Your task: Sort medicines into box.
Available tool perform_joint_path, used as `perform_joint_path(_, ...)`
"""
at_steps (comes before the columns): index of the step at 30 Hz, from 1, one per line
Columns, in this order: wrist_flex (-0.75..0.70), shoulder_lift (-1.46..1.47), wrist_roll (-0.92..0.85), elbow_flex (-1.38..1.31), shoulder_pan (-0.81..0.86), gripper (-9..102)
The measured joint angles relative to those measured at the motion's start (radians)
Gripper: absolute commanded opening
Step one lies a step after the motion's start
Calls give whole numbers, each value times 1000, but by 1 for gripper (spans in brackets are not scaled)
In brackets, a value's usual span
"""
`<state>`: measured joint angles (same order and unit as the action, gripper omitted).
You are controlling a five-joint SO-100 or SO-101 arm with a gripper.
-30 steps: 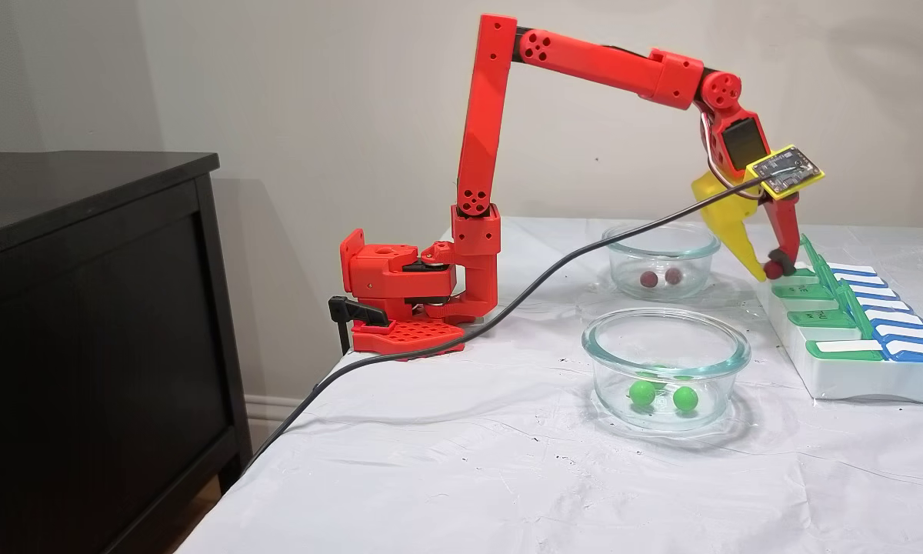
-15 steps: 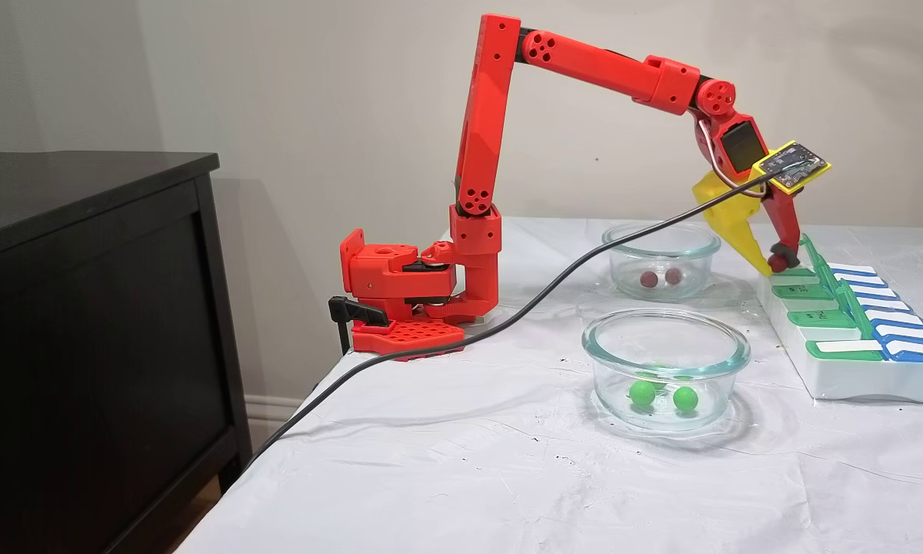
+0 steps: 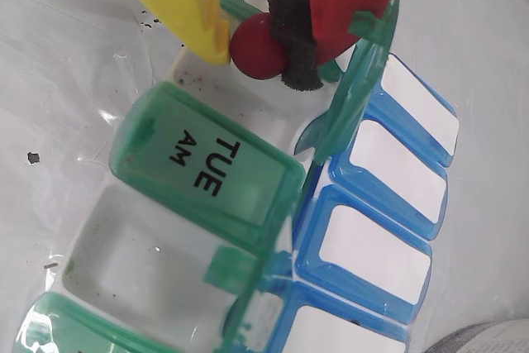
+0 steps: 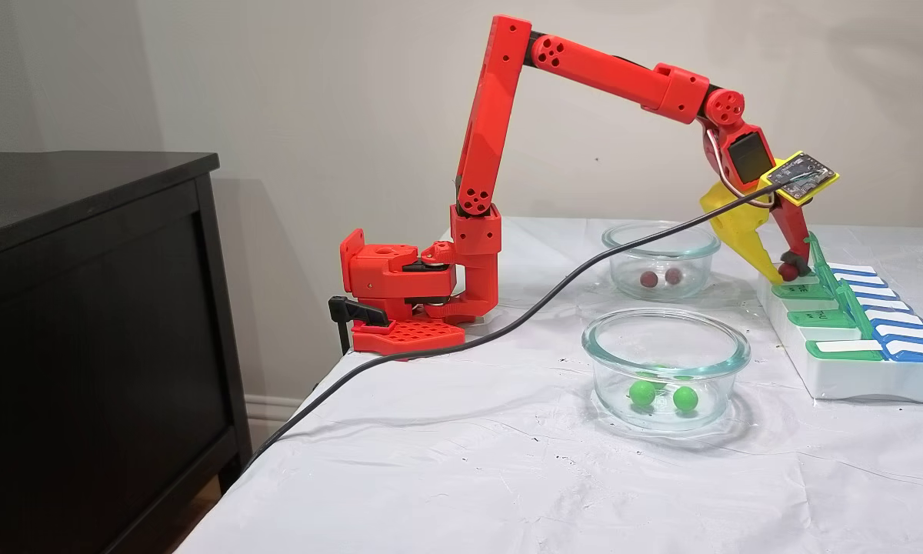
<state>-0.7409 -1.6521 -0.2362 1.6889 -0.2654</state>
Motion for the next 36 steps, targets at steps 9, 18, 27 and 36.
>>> perform_joint_path(9, 12, 3, -35, 0, 0, 18)
perform_joint_path(18, -29, -20, -63, 6, -20, 21)
perform_joint_path(27, -133, -110, -61, 15, -40, 0)
perform_joint_path(36, -391, -304, -49, 14, -152, 0)
